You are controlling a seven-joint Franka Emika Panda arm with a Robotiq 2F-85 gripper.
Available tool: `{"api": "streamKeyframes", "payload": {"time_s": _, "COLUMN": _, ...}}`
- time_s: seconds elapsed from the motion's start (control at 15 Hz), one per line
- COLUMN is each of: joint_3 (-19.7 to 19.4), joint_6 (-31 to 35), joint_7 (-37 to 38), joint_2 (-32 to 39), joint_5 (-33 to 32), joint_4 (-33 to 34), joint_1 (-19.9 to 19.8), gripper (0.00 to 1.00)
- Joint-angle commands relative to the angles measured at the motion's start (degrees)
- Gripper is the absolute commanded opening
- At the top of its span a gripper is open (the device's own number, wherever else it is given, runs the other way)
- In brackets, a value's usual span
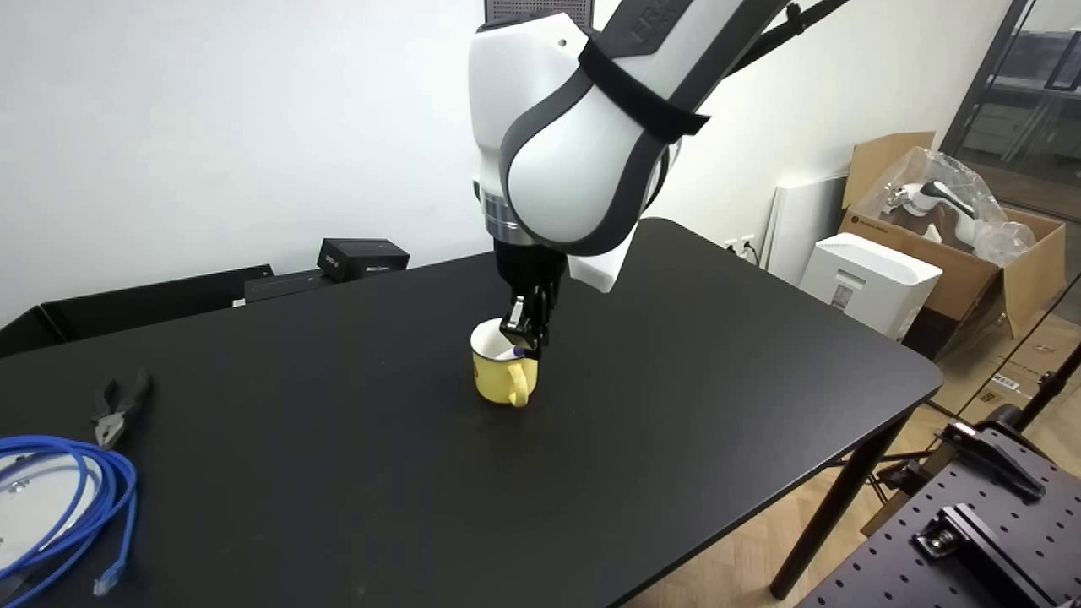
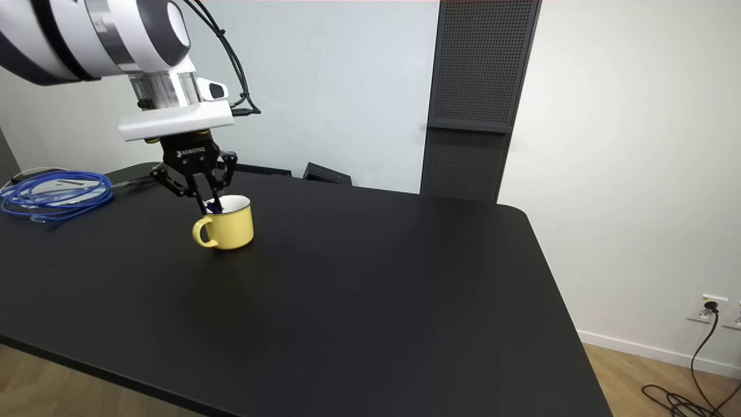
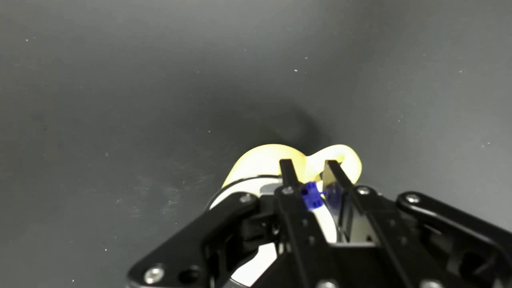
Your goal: Take the marker out of the mug and put it on the table
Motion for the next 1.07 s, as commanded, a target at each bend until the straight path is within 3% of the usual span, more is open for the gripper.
{"api": "streamKeyframes", "payload": {"time_s": 0.0, "joint_3": -0.3, "joint_6": -0.7, "joint_7": -0.1, "joint_2": -1.9, "joint_5": -0.6, "joint_4": -0.5, "joint_1": 0.1, "gripper": 0.06}}
{"api": "streamKeyframes", "payload": {"time_s": 1.0, "joint_3": -1.7, "joint_6": 2.1, "joint_7": 0.6, "joint_2": -23.6, "joint_5": -1.7, "joint_4": -10.3, "joint_1": -4.0, "gripper": 0.06}}
